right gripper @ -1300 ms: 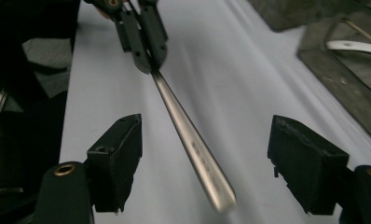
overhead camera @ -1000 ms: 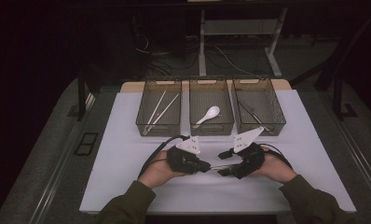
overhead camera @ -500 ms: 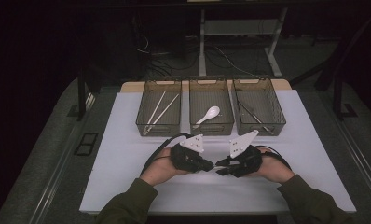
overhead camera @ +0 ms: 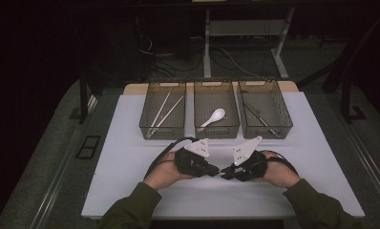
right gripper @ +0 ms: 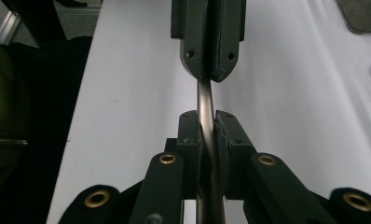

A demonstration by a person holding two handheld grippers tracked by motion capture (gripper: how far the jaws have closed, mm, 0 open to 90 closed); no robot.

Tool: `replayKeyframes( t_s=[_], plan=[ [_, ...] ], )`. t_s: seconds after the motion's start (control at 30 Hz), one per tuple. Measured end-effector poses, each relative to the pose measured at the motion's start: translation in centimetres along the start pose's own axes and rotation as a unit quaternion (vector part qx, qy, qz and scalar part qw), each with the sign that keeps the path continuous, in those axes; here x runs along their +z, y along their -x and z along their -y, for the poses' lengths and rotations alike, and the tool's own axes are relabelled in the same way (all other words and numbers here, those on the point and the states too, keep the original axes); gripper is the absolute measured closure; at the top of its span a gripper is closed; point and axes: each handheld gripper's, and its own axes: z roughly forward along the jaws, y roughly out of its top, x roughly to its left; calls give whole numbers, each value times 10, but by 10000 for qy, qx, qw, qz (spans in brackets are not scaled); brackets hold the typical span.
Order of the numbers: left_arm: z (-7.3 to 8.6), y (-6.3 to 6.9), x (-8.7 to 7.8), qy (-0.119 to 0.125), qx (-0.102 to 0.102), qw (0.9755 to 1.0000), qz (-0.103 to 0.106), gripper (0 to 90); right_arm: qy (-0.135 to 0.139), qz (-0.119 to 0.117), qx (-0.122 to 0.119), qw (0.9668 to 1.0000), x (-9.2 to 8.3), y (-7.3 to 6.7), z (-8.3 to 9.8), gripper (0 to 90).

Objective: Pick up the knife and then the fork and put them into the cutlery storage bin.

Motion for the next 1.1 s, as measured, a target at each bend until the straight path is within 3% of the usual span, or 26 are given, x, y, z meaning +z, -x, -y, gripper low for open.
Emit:
replayKeyframes(
  t_s=[0.13,0.2,0.3,0.4,0.47,0.77,1.1],
  plan=[
    [1,-2,0,23,37,10000,-83,818,11,58,-10,10000,0,-1,0,809],
    [2,-2,-1,93,36,9997,-230,669,28,76,9,10000,0,-1,-1,810],
    [4,-3,-7,274,1,9990,-357,525,-7,75,75,9999,0,0,0,810],
    [7,-5,-14,427,-33,9980,-475,486,-47,141,121,9998,0,3,3,812],
    [11,-5,-19,519,-162,9969,-565,453,-53,169,199,9996,-2,5,4,812],
    [38,-2,-44,687,-564,9905,-1048,322,107,419,482,9979,-22,15,16,814],
    [71,7,-63,717,-980,9813,-1493,260,454,870,1035,9898,-57,24,31,816]
  ],
)
